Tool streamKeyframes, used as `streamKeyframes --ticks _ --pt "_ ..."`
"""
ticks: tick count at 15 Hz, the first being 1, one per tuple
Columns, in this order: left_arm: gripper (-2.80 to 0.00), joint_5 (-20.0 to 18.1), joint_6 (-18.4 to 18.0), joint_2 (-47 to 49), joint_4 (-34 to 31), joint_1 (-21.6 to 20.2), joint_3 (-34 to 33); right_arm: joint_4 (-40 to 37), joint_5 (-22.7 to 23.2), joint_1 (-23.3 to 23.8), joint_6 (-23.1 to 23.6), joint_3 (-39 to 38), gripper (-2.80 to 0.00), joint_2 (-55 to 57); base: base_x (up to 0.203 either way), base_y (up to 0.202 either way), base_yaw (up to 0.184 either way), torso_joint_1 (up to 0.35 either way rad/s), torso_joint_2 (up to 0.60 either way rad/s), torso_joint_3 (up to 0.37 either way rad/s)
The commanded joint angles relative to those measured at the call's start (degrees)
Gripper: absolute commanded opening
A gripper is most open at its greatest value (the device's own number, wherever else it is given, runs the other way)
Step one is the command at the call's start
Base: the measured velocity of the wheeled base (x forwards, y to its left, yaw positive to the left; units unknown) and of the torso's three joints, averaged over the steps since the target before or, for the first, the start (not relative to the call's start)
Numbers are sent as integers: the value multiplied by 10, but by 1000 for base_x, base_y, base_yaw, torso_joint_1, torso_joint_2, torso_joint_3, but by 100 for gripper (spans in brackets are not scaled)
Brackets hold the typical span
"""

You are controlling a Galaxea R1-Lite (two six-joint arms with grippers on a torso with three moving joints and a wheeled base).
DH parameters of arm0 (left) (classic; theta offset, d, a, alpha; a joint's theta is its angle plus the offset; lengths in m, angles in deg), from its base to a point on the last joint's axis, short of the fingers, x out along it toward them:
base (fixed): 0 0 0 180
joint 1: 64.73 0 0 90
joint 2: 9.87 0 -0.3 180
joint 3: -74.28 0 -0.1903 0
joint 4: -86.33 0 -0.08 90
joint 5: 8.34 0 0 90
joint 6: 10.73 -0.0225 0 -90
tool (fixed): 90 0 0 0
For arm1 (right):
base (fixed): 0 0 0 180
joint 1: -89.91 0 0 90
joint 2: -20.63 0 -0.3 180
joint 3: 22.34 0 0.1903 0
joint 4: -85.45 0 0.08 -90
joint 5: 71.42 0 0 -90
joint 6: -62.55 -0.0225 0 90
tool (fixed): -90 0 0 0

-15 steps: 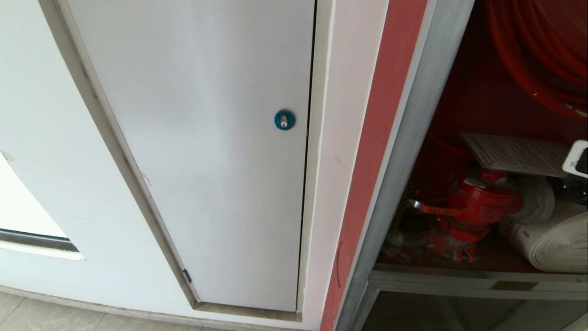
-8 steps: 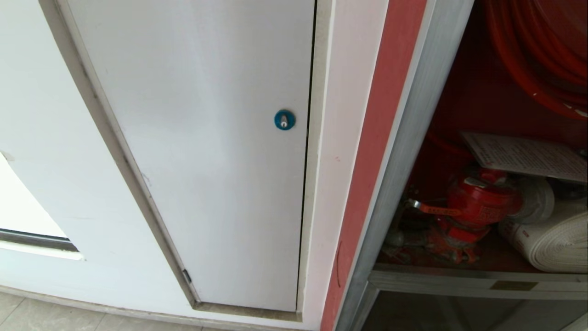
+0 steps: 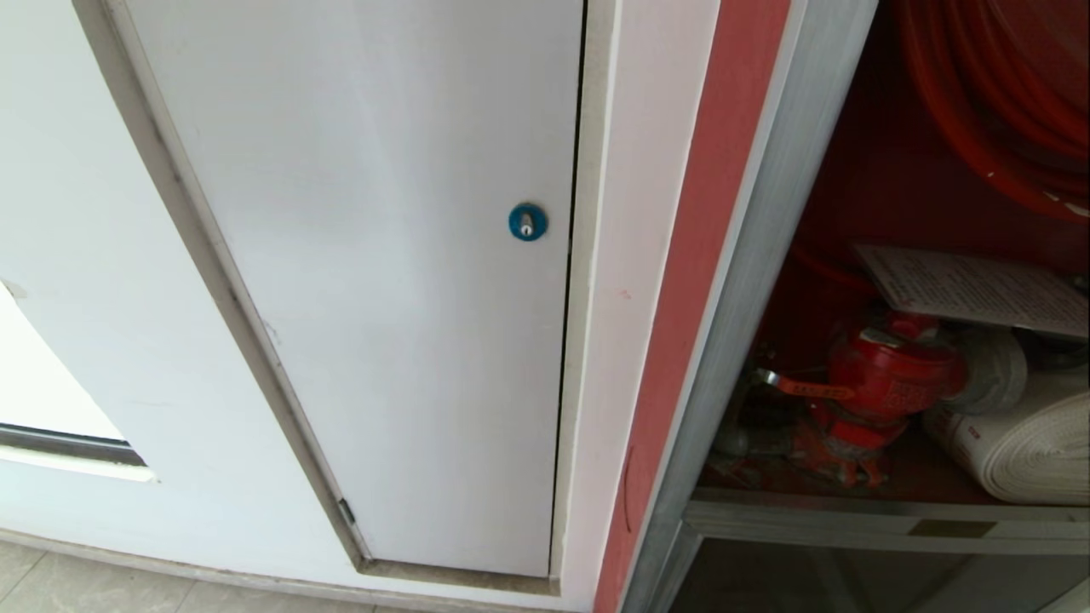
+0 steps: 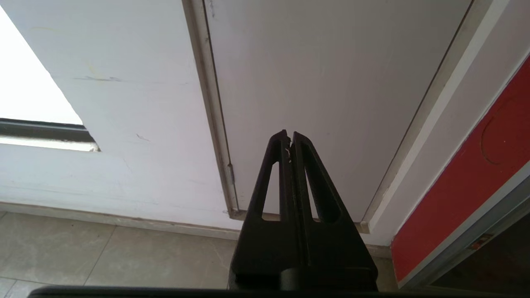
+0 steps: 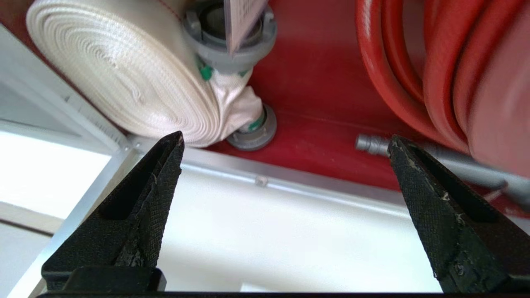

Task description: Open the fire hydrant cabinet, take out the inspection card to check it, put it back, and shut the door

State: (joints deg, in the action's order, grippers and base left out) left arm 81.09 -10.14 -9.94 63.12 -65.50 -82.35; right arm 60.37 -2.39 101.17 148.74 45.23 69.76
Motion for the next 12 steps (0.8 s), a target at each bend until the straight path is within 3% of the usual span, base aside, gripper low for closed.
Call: streamKeyframes --ticks 1,12 --pt "-280 0 0 1 0 0 -1 -10 1 0 5 0 -280 -40 0 0 0 0 0 0" --pt "-280 0 0 1 0 0 -1 -18 7 0 4 9 -280 -74 0 0 0 0 0 0"
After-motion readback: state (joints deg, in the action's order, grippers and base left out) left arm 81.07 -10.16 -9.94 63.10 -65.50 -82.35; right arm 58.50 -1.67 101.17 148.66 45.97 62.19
